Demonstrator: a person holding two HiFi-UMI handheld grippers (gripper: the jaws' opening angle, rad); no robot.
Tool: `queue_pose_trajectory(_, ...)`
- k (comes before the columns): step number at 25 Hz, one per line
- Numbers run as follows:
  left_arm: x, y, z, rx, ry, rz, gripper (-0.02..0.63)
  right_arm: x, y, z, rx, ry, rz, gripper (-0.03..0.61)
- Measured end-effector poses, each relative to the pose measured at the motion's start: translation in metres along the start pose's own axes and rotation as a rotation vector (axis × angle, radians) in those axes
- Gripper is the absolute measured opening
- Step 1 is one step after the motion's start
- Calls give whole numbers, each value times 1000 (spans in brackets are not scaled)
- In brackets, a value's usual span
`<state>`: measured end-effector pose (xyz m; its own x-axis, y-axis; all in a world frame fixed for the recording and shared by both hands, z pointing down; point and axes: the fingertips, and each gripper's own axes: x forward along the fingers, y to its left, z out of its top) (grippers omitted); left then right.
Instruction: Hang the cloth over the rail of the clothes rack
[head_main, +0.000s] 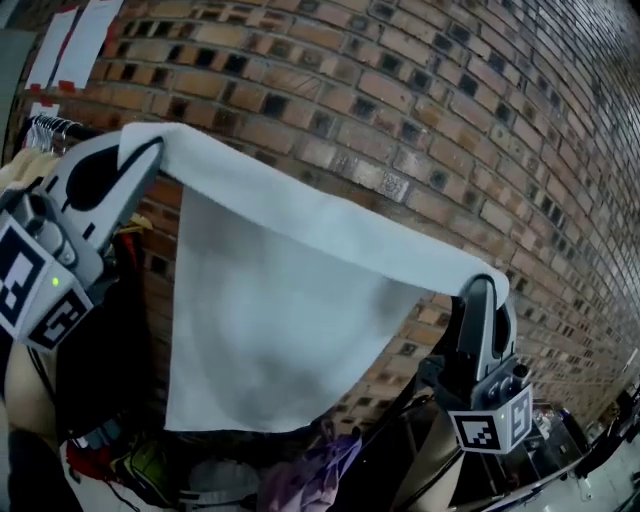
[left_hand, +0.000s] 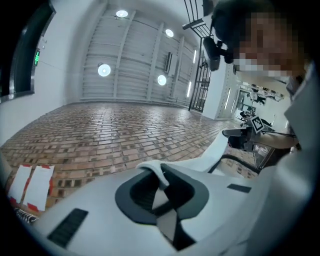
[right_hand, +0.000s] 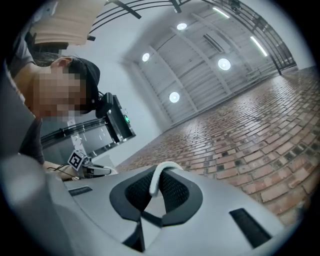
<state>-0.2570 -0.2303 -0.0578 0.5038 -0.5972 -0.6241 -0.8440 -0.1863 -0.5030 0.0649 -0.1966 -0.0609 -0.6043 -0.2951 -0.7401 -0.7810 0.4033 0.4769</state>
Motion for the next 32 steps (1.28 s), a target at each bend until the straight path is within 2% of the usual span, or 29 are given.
queue_pose_trajectory(4,-41,-30,-36,79,27,50,34,-28,29,-16,-28,40,-21,26)
queue_pose_trajectory(6,-57,-41,-62,66,71,47,34,-46,39,-31,18,60,-37,26)
queue_pose_trajectory(9,-72,-53,-93,-4,117,17,34,-72,50,-60,90,116,-70,26)
queue_pose_trajectory(12,-78,-61,-115,-26,138,-3,34,-94,56,-94,101,191,-121,26)
queue_pose_trajectory(16,-87,-77,-145,-72,156,-17,34,-117,60,-129,102,236,-173,26)
queue_pose_trajectory(21,-103,-96,-190,-263,175,-48,35,-143,70,-157,128,260,-219,26)
queue_pose_trajectory(22,-107,-99,-197,-282,179,-46,34,-147,74,-161,131,273,-226,26)
queue_pose_trajectory(24,-114,-102,-211,-260,194,-23,35,-155,84,-170,112,295,-239,26)
queue_pose_trajectory(28,-123,-111,-242,-174,242,54,35,-170,102,-197,-4,345,-294,26)
queue_pose_trajectory(32,-131,-125,-270,-147,282,105,34,-181,114,-220,2,357,-387,26)
